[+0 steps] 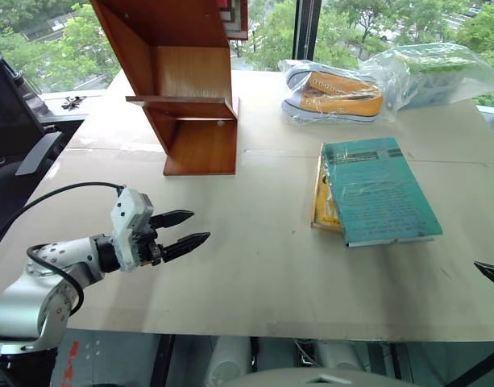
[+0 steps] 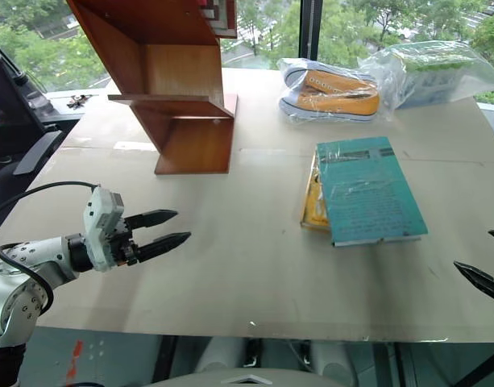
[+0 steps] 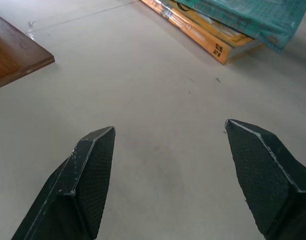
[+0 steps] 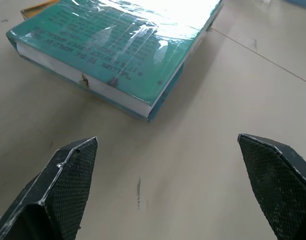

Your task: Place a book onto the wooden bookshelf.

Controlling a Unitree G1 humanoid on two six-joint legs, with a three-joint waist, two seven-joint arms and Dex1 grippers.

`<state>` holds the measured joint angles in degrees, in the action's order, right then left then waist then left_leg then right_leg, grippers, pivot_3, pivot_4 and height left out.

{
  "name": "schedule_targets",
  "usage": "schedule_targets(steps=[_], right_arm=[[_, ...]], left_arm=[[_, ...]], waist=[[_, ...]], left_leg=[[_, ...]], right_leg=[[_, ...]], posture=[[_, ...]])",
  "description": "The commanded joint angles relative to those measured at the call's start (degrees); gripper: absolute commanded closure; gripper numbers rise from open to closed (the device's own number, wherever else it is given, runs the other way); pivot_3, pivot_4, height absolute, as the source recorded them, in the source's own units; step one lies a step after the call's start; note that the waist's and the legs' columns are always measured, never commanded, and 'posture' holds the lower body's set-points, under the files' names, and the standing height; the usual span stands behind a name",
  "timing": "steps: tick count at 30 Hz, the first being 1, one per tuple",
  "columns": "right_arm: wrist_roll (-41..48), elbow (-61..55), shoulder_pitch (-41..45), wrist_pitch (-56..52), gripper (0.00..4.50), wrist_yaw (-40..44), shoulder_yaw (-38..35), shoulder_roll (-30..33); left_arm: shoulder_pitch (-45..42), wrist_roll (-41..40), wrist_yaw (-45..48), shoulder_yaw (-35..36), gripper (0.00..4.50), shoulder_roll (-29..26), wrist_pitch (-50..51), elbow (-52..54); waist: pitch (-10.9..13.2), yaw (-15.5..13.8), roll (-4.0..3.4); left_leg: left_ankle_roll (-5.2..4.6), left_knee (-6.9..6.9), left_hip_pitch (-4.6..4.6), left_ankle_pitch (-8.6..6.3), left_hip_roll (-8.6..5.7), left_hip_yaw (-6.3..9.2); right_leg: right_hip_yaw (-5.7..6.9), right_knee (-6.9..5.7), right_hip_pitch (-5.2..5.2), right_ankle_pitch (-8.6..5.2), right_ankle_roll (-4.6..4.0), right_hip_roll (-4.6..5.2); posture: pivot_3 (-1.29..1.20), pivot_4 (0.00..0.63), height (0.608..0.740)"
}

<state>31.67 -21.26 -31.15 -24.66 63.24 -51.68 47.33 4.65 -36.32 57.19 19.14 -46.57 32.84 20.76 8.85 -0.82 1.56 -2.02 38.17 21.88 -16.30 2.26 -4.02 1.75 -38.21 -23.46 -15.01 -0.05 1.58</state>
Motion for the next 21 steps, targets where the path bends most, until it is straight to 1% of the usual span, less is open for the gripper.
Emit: schedule_targets(steps=[1,3,5,7,9,11,13,15,16,17,18,20,21], right_arm=[[-0.8,-1.0,1.3,1.0,0.0,-2.7,0.0,-0.5],[-0.7,-2.7,4.4,-0.5,0.0,-7.7,1.8,-1.8],[0.5,-5.0,6.6,-2.3,0.0,-9.9,2.8,-1.9],[0.9,-7.4,8.4,-7.1,0.0,-12.7,4.3,0.1],[4.8,-8.0,12.8,-15.1,0.0,-16.4,6.8,2.4],[1.9,-5.7,20.2,-20.8,0.55,-23.0,13.3,5.2],[-0.7,-4.4,24.9,-23.5,1.2,-25.9,18.6,7.7],[-2.3,-2.2,29.9,-26.5,2.23,-28.2,23.4,9.7],[-3.3,-0.6,33.0,-27.6,2.51,-29.4,26.1,10.2],[-4.1,0.6,35.3,-28.3,3.11,-30.1,28.1,10.5],[-4.9,2.5,38.5,-29.2,3.49,-30.8,30.8,10.5],[-9.4,7.1,44.5,-29.2,4.3,-32.4,38.1,11.0],[-11.5,8.9,46.7,-28.1,4.43,-31.8,41.8,11.5]], left_arm=[[-2.9,-1.9,0.7,0.1,0.86,-0.8,-0.1,1.4],[-7.0,-4.2,0.8,-1.0,0.86,-0.5,1.1,2.7],[-9.3,-6.2,0.8,-1.5,0.86,-0.3,2.1,3.9],[-10.9,-7.8,1.4,-2.2,0.86,-0.4,2.6,5.4],[-12.0,-9.3,2.1,-2.8,0.86,-0.4,2.6,7.2],[-12.5,-10.0,3.2,-3.3,0.78,-0.5,1.9,8.4],[-12.6,-10.0,3.6,-3.6,0.78,-0.7,1.6,8.9],[-12.5,-10.7,3.4,-3.5,0.78,-0.5,2.1,9.1],[-12.4,-11.0,3.4,-3.4,0.78,-0.5,2.3,9.2],[-12.4,-11.1,3.4,-3.4,0.78,-0.5,2.4,9.2],[-12.3,-11.1,3.4,-3.6,0.78,-0.5,2.3,9.4],[-12.3,-11.1,2.8,-4.3,0.78,-0.1,2.4,9.9],[-12.2,-11.0,2.5,-4.7,0.78,0.1,2.3,10.1]], waist=[[0.0,0.0,0.0],[0.0,-0.2,0.09],[0.0,-0.1,0.03],[0.0,0.2,-0.1],[0.0,0.6,-0.08],[0.0,1.2,-0.05],[0.0,1.3,-0.06],[0.0,1.2,-0.05],[0.0,1.1,-0.05],[0.0,1.1,-0.05],[0.0,1.1,-0.06],[0.0,1.2,-0.06],[0.0,1.3,-0.06]], left_leg=[[-0.01,0.0,0.01,0.0,0.0,0.0],[-0.01,0.01,0.04,-0.01,0.0,0.04],[-0.02,0.08,0.08,-0.01,-0.01,0.06],[-0.02,0.1,0.06,-0.01,-0.03,-0.03],[0.0,0.08,0.02,0.01,-0.02,-0.07],[0.2,0.07,0.01,0.12,-0.01,-0.07],[0.22,0.08,0.02,0.13,-0.03,-0.07],[0.23,0.06,0.02,0.14,-0.03,-0.05],[0.23,0.06,0.06,0.14,-0.03,-0.04],[0.23,0.06,0.08,0.14,-0.04,-0.04],[0.23,0.06,0.1,0.14,-0.04,-0.05],[0.23,0.08,0.14,0.14,-0.04,-0.06],[0.23,0.09,0.13,0.14,-0.05,-0.07]], right_leg=[[0.0,0.02,0.0,0.0,0.0,0.0],[0.04,0.05,0.0,0.01,-0.01,0.0],[0.07,0.06,0.01,0.01,0.01,0.0],[-0.03,0.06,0.01,0.06,0.05,0.01],[-0.08,0.04,0.02,0.06,0.05,-0.01],[-0.1,0.04,0.01,0.07,0.04,-0.04],[-0.12,0.04,0.0,0.07,0.04,-0.05],[-0.12,0.04,-0.01,0.06,0.03,-0.09],[-0.11,0.04,-0.02,0.06,0.04,-0.1],[-0.11,0.05,-0.04,0.06,0.04,-0.1],[-0.11,0.05,-0.06,0.06,0.04,-0.1],[-0.12,0.08,-0.09,0.06,0.05,-0.09],[-0.15,0.09,-0.08,0.07,0.05,-0.08]], posture=[[0.0,0.15,0.74],[0.0,0.15,0.74],[0.0,0.15,0.74],[0.0,0.15,0.74],[0.0,0.15,0.74],[0.0,0.15,0.74],[0.0,0.15,0.74],[0.0,0.15,0.74],[0.0,0.15,0.74],[0.0,0.15,0.74],[0.0,0.15,0.74],[0.0,0.15,0.74],[0.0,0.15,0.74]])
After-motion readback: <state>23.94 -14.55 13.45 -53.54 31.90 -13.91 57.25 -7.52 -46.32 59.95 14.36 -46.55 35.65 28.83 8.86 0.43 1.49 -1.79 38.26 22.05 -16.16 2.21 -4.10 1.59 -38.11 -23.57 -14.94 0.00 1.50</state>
